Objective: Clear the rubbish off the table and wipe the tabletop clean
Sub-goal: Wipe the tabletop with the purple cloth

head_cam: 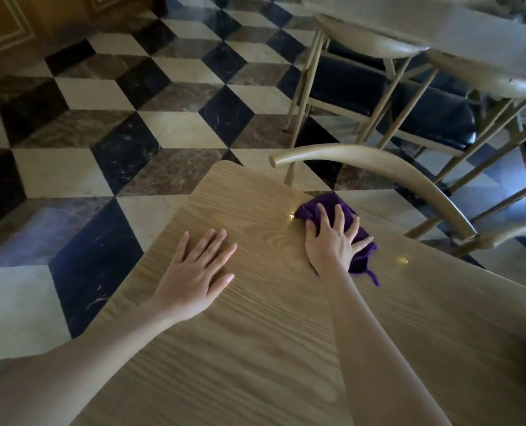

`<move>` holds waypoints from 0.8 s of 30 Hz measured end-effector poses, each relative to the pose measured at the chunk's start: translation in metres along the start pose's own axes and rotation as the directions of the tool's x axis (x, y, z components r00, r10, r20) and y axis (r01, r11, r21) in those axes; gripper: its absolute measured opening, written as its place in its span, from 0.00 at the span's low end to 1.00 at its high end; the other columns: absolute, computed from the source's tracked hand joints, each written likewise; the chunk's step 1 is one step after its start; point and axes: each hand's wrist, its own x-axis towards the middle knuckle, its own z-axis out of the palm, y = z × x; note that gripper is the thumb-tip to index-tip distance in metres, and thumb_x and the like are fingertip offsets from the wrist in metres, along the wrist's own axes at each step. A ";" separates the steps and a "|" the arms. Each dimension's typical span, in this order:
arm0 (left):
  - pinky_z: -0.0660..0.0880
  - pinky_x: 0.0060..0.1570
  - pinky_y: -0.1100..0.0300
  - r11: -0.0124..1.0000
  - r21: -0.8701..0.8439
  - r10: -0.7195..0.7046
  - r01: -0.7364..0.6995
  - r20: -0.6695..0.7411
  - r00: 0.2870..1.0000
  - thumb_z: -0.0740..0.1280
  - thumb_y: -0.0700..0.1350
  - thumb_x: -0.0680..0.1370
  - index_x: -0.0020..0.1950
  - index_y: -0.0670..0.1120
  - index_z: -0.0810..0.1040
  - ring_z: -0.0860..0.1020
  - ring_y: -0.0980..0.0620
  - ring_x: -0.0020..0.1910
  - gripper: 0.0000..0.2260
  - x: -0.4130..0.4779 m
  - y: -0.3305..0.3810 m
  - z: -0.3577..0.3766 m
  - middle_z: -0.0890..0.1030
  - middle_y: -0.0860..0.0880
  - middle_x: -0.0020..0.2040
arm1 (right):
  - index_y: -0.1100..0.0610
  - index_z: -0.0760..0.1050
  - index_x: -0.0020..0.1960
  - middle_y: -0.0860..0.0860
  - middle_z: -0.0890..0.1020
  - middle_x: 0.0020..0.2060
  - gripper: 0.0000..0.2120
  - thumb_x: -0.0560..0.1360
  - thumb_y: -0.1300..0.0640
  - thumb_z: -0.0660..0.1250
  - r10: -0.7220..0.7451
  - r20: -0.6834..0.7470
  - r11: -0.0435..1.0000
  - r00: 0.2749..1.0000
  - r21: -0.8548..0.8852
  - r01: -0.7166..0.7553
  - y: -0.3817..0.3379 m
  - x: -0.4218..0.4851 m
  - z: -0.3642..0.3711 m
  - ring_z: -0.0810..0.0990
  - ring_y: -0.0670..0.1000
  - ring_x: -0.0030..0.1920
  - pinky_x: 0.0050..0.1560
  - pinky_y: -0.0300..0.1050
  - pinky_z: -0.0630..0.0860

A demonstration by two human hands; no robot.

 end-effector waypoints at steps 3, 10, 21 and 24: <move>0.50 0.70 0.42 0.997 -0.021 0.081 -0.081 0.011 0.997 0.41 0.61 0.80 0.75 0.50 0.58 0.54 0.48 0.76 0.27 0.000 0.008 -0.003 0.60 0.46 0.76 | 0.39 0.52 0.75 0.47 0.50 0.78 0.25 0.79 0.38 0.46 -0.085 0.012 0.996 0.996 -0.015 0.085 -0.032 0.007 0.004 0.41 0.61 0.77 0.70 0.72 0.36; 0.51 0.73 0.51 0.991 -0.062 0.117 -0.118 -0.010 0.993 0.47 0.61 0.80 0.75 0.50 0.59 0.56 0.49 0.76 0.26 -0.029 -0.027 -0.007 0.58 0.48 0.77 | 0.39 0.52 0.75 0.47 0.50 0.78 0.25 0.78 0.38 0.45 -0.314 0.065 0.949 0.947 0.002 0.314 -0.147 0.017 0.035 0.41 0.62 0.77 0.69 0.73 0.35; 0.53 0.73 0.51 0.991 -0.077 0.107 -0.107 -0.012 0.994 0.47 0.62 0.80 0.76 0.50 0.57 0.55 0.51 0.77 0.27 -0.058 -0.046 -0.001 0.57 0.48 0.77 | 0.42 0.57 0.74 0.46 0.53 0.78 0.24 0.79 0.43 0.51 -0.461 0.043 0.887 0.886 -0.018 0.462 -0.145 -0.009 0.037 0.44 0.59 0.77 0.72 0.69 0.38; 0.55 0.72 0.50 0.991 -0.070 0.115 -0.116 -0.013 0.993 0.46 0.61 0.80 0.76 0.50 0.57 0.54 0.51 0.77 0.27 -0.056 -0.047 -0.001 0.58 0.48 0.77 | 0.42 0.58 0.73 0.45 0.53 0.77 0.23 0.79 0.44 0.52 -0.372 0.012 0.928 0.928 -0.001 0.372 -0.118 -0.009 0.032 0.44 0.58 0.77 0.72 0.68 0.38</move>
